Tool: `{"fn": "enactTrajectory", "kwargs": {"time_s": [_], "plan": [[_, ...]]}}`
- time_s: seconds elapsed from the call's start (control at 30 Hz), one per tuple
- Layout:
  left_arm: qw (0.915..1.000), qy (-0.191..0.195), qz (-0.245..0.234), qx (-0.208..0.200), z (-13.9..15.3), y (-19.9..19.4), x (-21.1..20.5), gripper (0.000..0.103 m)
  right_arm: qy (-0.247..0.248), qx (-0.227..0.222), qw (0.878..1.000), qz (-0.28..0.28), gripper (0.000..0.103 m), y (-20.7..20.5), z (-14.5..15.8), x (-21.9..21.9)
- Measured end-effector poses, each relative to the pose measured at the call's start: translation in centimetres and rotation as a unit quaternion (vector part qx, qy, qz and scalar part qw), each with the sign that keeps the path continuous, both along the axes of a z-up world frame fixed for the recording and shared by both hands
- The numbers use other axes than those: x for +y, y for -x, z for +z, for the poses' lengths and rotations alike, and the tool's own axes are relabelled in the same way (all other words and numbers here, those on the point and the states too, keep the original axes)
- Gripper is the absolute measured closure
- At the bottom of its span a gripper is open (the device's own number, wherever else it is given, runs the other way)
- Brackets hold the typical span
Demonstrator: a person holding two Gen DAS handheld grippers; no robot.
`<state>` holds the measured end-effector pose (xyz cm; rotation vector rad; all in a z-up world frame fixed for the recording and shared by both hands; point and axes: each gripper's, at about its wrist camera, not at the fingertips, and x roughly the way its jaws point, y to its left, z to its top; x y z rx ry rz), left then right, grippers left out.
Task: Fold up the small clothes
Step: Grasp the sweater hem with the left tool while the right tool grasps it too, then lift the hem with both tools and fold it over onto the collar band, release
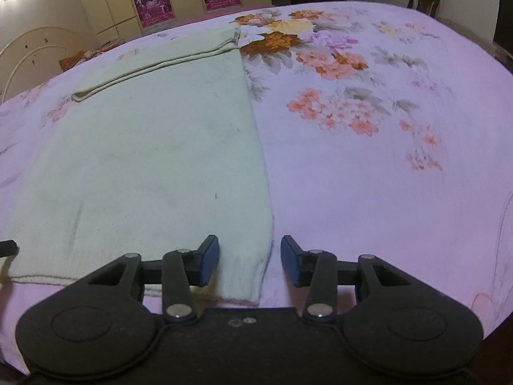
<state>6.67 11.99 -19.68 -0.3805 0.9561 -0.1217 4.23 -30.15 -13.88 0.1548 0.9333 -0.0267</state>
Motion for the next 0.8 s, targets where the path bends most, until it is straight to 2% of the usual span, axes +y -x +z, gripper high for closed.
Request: {"fn": "enactTrajectory", "kwargs": {"time_s": [0.07, 0.17, 0.2, 0.23, 0.27, 0.33, 0.5, 0.63, 0.8], "plan": [[0.9999, 0.015, -0.006, 0.004, -0.2, -0.1, 0.0, 0.057, 0.004, 0.001, 1.0, -0.001, 0.067, 0.1, 0.1, 0.1], [0.9996, 0.008, -0.027, -0.004, -0.4, -0.5, -0.8, 0.057, -0.014, 0.007, 1.0, -0.008, 0.067, -0.3, -0.1, -0.2], [0.9994, 0.017, -0.029, -0.003, -0.3, -0.7, -0.8, 0.067, -0.014, 0.008, 1.0, -0.003, 0.078, -0.5, -0.1, 0.0], [0.999, 0.028, -0.035, 0.001, -0.3, -1.0, -0.9, 0.097, -0.021, 0.011, 1.0, 0.004, 0.087, -0.7, 0.0, 0.2], [0.9982, 0.041, -0.042, 0.009, -0.4, -1.2, -0.9, 0.097, -0.038, 0.016, 0.999, 0.011, 0.095, -0.9, 0.0, 0.2], [0.998, 0.041, -0.049, -0.001, -0.3, -1.3, -1.4, 0.097, -0.039, 0.02, 0.999, 0.021, 0.095, -1.2, 0.1, 0.5], [0.996, 0.053, -0.055, -0.046, 2.1, -2.4, -2.1, 0.097, -0.116, -0.012, 0.993, 0.032, 0.096, -2.4, 1.5, -0.2], [0.993, 0.053, -0.052, -0.092, 5.2, -5.9, -2.2, 0.097, -0.145, -0.052, 0.987, 0.04, 0.096, -4.4, 3.8, -0.4], [0.9894, 0.062, -0.034, -0.127, 7.3, -11.9, -2.0, 0.097, -0.159, -0.103, 0.981, 0.041, 0.096, -9.4, 6.7, -1.1]]}}
